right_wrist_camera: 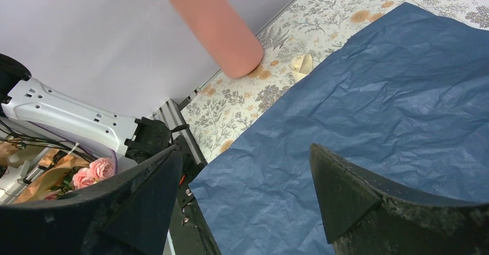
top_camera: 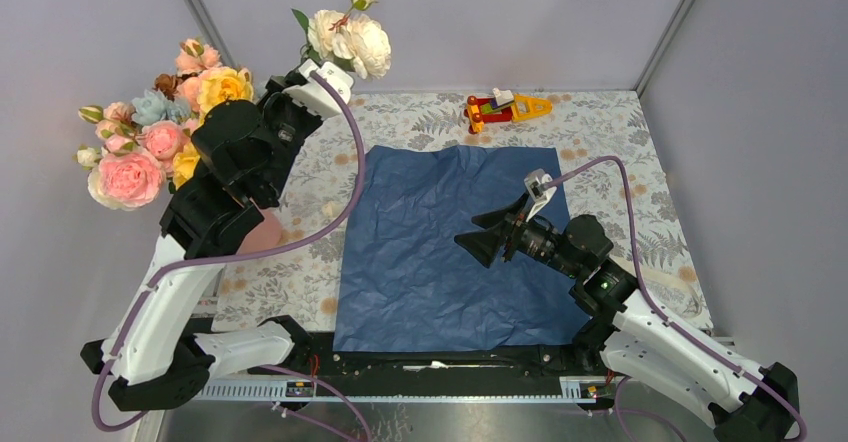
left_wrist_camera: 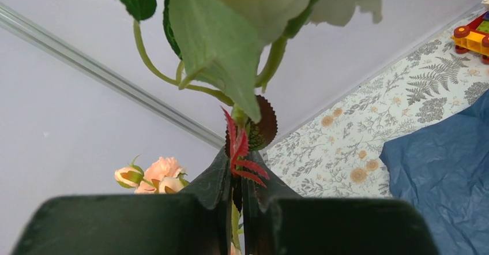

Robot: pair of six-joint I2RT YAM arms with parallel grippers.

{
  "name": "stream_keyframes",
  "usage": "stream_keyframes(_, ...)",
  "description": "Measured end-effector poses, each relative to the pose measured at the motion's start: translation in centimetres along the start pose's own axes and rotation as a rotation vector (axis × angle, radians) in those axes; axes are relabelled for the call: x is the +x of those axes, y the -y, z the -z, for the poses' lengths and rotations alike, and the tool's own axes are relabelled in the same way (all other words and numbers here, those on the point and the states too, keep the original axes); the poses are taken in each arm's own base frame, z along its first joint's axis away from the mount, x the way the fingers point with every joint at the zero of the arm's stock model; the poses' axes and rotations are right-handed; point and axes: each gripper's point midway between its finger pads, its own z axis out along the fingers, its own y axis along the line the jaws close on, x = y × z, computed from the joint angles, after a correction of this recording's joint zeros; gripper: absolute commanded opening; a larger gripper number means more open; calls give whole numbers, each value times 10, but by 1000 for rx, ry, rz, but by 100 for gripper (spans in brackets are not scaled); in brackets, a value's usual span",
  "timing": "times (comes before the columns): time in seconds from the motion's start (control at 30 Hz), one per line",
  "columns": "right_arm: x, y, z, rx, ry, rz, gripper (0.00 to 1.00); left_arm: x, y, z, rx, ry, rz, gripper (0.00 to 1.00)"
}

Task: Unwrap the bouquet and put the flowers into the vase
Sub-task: Insert the fake flower into the vase.

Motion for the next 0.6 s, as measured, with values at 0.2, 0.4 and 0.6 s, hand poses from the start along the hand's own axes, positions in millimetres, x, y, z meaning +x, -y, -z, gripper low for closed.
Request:
stream_keyframes(0.2, 2, 1, 0, 2, -3, -5, 87, 7, -4, 6, -10, -13, 37, 0)
stream_keyframes(0.4, 4, 2, 0, 6, -6, -12, 87, 15, -12, 19, -27, 1, 102, 0)
stream_keyframes(0.6, 5, 4, 0, 13, -7, -18, 87, 25, -7, 19, -25, 0, 150, 0)
